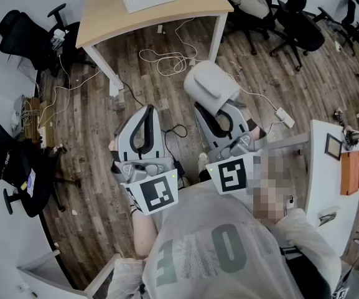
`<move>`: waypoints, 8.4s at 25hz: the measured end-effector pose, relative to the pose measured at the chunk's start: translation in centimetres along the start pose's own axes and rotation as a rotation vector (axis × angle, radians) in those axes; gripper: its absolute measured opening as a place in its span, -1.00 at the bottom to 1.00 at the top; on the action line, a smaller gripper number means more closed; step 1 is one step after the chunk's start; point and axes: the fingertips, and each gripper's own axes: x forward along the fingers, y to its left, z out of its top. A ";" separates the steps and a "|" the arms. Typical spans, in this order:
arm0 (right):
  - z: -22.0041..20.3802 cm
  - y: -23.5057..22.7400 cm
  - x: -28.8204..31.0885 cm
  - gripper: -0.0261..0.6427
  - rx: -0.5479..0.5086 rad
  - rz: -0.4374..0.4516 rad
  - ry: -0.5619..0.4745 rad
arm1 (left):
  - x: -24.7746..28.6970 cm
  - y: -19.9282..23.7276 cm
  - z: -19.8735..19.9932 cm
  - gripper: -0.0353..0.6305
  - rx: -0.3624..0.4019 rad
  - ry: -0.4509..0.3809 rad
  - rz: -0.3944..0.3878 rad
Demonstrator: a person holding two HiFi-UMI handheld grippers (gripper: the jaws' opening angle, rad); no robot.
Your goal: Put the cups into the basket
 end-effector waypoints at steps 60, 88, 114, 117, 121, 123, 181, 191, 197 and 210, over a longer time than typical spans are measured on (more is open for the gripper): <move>-4.1 -14.7 41.4 -0.79 -0.023 -0.027 0.052 | 36.5 22.2 -18.0 -0.86 -0.070 -0.025 0.010; -10.9 -29.3 62.9 -0.79 -0.006 -0.023 -0.011 | 62.1 27.2 -21.0 -0.86 -0.029 -0.049 0.006; -15.7 -36.9 80.6 -0.79 -0.072 0.202 -0.027 | 79.4 31.4 -27.0 -0.86 -0.020 0.060 0.053; -15.7 -36.8 81.4 -0.79 -0.126 0.272 0.007 | 80.2 32.2 -27.1 -0.86 -0.023 0.047 0.055; -16.3 -36.0 82.5 -0.79 -0.208 0.370 0.061 | 81.0 32.8 -27.6 -0.86 -0.041 0.036 0.054; -17.0 -35.1 83.3 -0.79 -0.248 0.430 0.095 | 81.4 33.3 -28.1 -0.86 -0.043 0.037 0.053; -32.0 -18.7 87.7 -0.56 -0.781 1.279 0.445 | 84.4 36.9 -37.8 -0.86 -0.191 0.158 0.042; -23.0 -25.3 88.6 -0.72 -0.642 0.949 0.274 | 83.7 36.6 -33.8 -0.86 -0.145 0.086 0.028; -14.4 -32.2 88.5 -0.90 -0.276 0.615 0.066 | 82.7 37.1 -30.3 -0.86 -0.115 0.017 0.021; -12.0 -40.7 83.6 -0.93 0.481 0.090 -0.209 | 82.1 33.8 -26.0 -0.86 -0.136 -0.040 -0.041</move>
